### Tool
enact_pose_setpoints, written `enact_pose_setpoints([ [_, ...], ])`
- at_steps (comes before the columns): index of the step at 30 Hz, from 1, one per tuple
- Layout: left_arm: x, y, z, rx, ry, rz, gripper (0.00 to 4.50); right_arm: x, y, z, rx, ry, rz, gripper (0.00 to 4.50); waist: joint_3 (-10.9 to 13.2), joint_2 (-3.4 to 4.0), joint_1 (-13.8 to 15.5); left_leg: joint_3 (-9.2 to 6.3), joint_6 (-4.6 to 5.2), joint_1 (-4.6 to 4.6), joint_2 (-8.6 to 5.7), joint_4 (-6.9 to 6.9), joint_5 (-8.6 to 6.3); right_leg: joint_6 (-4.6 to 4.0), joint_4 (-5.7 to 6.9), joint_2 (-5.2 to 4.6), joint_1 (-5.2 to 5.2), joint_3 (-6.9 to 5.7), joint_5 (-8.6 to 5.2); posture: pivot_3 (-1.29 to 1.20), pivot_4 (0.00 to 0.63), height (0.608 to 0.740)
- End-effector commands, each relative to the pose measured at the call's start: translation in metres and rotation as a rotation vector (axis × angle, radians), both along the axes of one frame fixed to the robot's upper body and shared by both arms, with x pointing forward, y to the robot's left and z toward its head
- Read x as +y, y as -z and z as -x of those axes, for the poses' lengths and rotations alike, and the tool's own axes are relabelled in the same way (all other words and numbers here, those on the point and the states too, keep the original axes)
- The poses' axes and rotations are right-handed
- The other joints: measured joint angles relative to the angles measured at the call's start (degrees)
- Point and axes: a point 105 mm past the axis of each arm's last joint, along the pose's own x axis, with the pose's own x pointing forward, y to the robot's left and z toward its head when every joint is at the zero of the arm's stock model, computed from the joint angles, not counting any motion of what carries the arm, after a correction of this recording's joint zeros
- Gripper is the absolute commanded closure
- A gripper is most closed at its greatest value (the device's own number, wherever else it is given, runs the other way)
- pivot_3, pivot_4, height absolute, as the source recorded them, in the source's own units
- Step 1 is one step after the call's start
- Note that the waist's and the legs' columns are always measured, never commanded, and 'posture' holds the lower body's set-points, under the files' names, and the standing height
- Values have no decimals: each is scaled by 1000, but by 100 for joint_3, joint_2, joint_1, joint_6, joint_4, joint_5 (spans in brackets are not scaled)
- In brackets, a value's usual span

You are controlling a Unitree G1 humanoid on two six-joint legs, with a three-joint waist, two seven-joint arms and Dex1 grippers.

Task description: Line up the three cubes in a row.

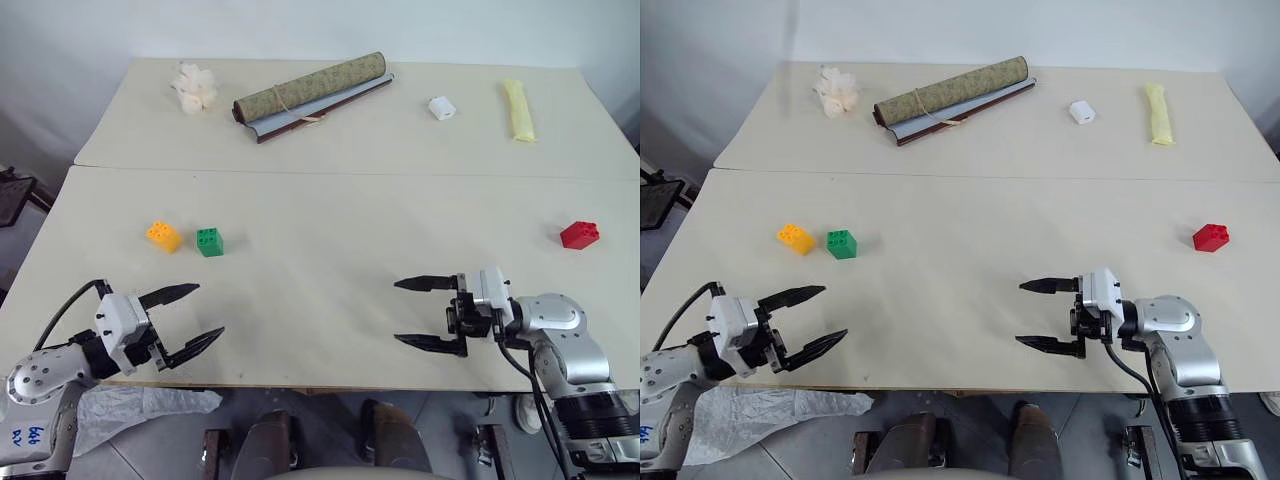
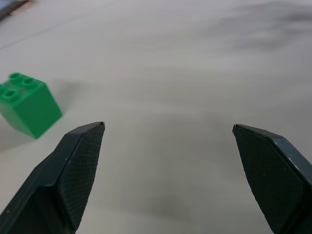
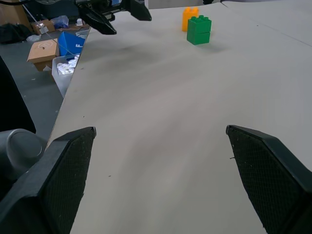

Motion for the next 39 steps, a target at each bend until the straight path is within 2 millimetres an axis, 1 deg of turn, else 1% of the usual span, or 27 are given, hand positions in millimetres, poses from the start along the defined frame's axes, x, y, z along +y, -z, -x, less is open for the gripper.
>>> enact_pose_setpoints([
  [1,-1,-7,2,-49,-7,-26,0,-2,-6,4,-42,7,-9,19,0,0,2,0,0,0,0,0,0,0,0,0,0,0,0,0,150,740],
  [4,-9,-7,3,3,26,38,0,-8,-14,0,-77,83,-41,19,0,0,6,0,0,0,0,0,0,0,0,0,0,0,0,0,150,740],
  [6,-22,-6,8,25,102,25,0,-16,-25,-4,-111,170,-71,19,0,0,7,0,0,0,0,0,0,0,1,-1,0,0,0,0,150,740],
  [7,-36,-10,6,0,149,48,0,-32,-32,-6,-140,275,-75,19,0,0,24,0,0,0,0,0,0,0,1,-2,0,1,0,0,150,740],
  [9,-53,-18,0,-21,182,105,0,-55,-43,-6,-180,423,-83,19,0,0,123,-6,0,-3,-4,0,0,0,1,-5,0,-3,0,0,150,740],
  [10,-61,-21,-3,-33,195,120,0,-71,-49,-5,-190,517,-112,19,-1,-1,155,-5,0,-3,-7,1,0,0,0,-6,1,-1,0,0,150,740],
  [11,-67,-22,-6,-30,209,134,0,-85,-56,-3,-202,603,-145,19,-1,-2,176,-6,0,-4,-8,3,0,0,0,-6,2,-1,1,0,150,740],
  [12,-72,-23,-10,-44,220,137,0,-104,-62,1,-215,719,-190,19,-2,-3,174,-7,0,-3,-11,3,0,0,2,-8,3,-2,1,0,150,740],
  [13,-75,-24,-12,-56,229,135,0,-116,-65,5,-221,793,-218,19,-2,-3,181,-6,0,-3,-11,3,0,0,1,-8,3,-1,1,0,150,740],
  [14,-80,-24,-14,-55,246,138,0,-133,-66,12,-239,898,-237,19,-3,-4,168,-5,0,-2,-12,1,0,0,2,-7,3,-3,1,0,150,740],
  [15,-86,-25,-16,-55,275,141,0,-151,-61,21,-235,1005,-248,19,-3,-4,164,-4,0,-1,-11,0,0,0,2,-6,3,-2,1,0,150,740],
  [16,-90,-25,-16,-39,299,146,0,-164,-54,28,-222,1083,-245,19,-4,-6,169,-1,0,0,-12,-2,0,0,2,-5,3,-2,1,0,150,740],
  [19,-97,-23,-15,-11,344,149,0,-184,-38,42,-192,1210,-207,19,-4,-5,129,32,1,3,-13,-5,0,0,1,-4,5,4,0,0,150,740],
  [20,-102,-23,-16,-7,382,136,0,-202,-26,47,-174,1326,-205,19,-4,-5,102,41,1,8,-12,-6,0,1,2,-3,5,10,0,0,150,740],
  [21,-105,-22,-16,-5,409,126,0,-215,-17,52,-161,1409,-204,19,-4,-6,93,49,1,17,-10,-9,0,0,3,-2,5,21,1,0,150,740],
  [22,-108,-21,-15,7,439,118,0,-224,-10,54,-152,1481,-196,19,-4,-6,88,58,2,30,-10,-11,1,1,6,-2,13,25,0,0,150,740],
  [23,-109,-21,-15,6,457,111,0,-230,-8,54,-150,1523,-195,19,-4,-6,73,66,2,36,-9,-12,1,0,7,-1,16,27,0,0,150,740],
  [24,-110,-23,-15,11,468,121,0,-232,-9,51,-149,1538,-188,19,-5,-4,54,66,1,38,-8,-13,1,0,9,-1,13,35,0,0,150,740],
  [26,-111,-26,-16,9,475,134,0,-232,-16,40,-147,1537,-199,19,-7,4,-19,60,2,55,-8,-25,0,0,13,-1,9,63,0,0,150,740],
  [29,-111,-29,-18,42,450,181,0,-237,-40,19,-161,1526,-265,19,-8,9,-82,72,2,73,2,-36,0,0,17,5,9,82,0,0,150,740],
  [30,-111,-30,-18,51,447,196,0,-239,-45,15,-162,1526,-276,19,-8,10,-90,75,2,74,2,-36,1,0,18,5,9,85,0,0,150,740],
  [33,-113,-31,-17,36,456,193,0,-246,-67,-15,-78,1528,-335,19,-7,9,-68,74,2,71,29,-35,1,0,17,7,9,82,0,0,150,740],
  [34,-114,-30,-16,33,458,190,0,-247,-73,-25,-51,1526,-327,19,-7,9,-66,76,3,70,28,-31,0,0,17,7,8,84,0,0,150,740],
  [37,-115,-29,-15,24,465,177,0,-251,-80,-47,4,1535,-273,19,-7,9,-7,77,5,68,32,-29,-1,-2,16,8,6,82,0,0,150,740],
  [39,-115,-28,-16,7,460,164,0,-257,-76,-66,71,1564,-194,19,-7,8,5,86,5,62,27,-25,-1,-4,14,12,6,75,-1,0,150,740],
])
